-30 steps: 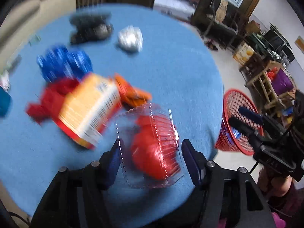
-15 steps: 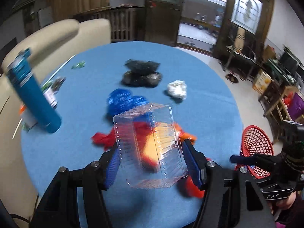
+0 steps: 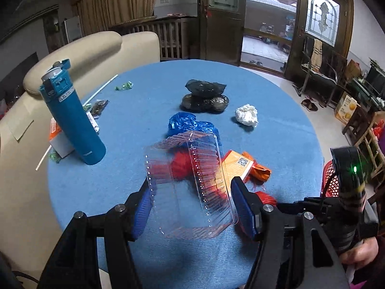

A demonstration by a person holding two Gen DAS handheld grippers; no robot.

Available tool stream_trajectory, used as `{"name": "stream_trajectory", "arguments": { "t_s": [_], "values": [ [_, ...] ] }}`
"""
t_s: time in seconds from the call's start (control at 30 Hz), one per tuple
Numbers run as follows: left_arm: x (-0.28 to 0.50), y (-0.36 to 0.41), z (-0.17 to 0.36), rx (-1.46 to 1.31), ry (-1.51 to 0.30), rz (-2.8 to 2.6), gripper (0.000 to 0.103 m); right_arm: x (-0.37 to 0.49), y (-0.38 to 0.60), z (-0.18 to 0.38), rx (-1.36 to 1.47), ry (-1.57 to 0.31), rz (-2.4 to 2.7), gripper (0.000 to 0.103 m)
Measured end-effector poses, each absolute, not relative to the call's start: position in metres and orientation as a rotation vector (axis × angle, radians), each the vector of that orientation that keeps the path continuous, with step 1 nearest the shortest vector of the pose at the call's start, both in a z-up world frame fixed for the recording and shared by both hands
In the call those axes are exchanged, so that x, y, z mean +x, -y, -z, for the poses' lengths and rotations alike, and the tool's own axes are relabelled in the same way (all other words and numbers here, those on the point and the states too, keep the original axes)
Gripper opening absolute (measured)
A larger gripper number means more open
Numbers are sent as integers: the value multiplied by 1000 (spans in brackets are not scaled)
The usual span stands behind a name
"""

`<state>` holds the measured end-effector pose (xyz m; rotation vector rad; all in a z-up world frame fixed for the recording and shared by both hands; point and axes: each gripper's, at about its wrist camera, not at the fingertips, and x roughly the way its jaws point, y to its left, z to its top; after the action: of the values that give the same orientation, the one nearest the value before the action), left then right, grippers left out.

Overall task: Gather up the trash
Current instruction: 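Grasp red plastic bag with right gripper while left gripper lifts clear tray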

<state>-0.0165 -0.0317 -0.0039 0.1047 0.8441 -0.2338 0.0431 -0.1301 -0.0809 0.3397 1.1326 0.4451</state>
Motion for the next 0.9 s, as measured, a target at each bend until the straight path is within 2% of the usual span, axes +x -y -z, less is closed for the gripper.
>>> {"name": "stream_trajectory", "arguments": {
  "t_s": [0.1, 0.47, 0.9],
  "values": [
    [-18, 33, 4, 129, -835, 214, 65, 38, 130, 79, 328, -1099, -456, 46],
    [-29, 67, -15, 262, -770, 187, 66, -3, 204, 34, 413, -833, -312, 46],
    [-32, 139, -43, 393, -693, 272, 66, -48, 273, -19, 333, -679, -109, 46]
  ]
}}
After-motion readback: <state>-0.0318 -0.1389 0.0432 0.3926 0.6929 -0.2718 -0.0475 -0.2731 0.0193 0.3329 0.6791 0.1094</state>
